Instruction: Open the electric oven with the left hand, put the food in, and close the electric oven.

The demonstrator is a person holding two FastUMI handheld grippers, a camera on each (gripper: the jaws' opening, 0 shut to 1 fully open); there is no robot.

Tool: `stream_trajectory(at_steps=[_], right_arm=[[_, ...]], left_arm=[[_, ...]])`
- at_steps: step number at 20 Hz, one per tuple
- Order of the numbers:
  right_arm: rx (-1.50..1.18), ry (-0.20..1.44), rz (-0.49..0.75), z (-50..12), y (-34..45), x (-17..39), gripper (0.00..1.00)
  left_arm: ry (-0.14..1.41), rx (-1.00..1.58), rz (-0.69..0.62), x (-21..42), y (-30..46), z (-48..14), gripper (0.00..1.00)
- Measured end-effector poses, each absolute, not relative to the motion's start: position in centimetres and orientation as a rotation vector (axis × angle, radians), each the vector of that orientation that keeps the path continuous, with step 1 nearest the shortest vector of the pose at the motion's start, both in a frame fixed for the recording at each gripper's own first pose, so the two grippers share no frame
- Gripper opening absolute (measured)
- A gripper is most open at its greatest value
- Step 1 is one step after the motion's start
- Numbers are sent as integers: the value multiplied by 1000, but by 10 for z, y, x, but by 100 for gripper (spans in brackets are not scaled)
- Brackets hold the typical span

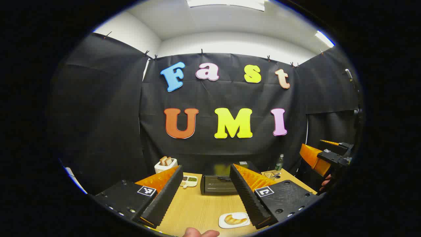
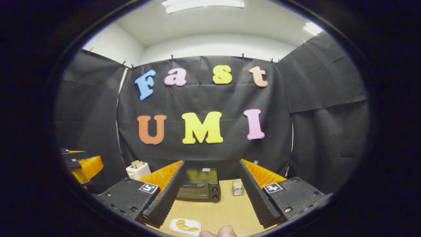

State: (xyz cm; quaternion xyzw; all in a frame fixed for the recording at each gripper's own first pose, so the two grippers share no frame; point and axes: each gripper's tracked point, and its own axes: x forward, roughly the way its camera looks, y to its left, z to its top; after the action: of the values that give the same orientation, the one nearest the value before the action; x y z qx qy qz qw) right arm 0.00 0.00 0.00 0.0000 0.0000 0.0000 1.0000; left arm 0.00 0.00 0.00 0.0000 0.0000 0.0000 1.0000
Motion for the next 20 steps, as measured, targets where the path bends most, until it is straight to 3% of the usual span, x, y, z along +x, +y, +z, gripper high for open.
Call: stream_trajectory(at_steps=[20], right_arm=[[-36, -6, -69, 0, -11, -27, 100]], left_arm=[[-29, -15, -58, -4, -5, -3, 94]])
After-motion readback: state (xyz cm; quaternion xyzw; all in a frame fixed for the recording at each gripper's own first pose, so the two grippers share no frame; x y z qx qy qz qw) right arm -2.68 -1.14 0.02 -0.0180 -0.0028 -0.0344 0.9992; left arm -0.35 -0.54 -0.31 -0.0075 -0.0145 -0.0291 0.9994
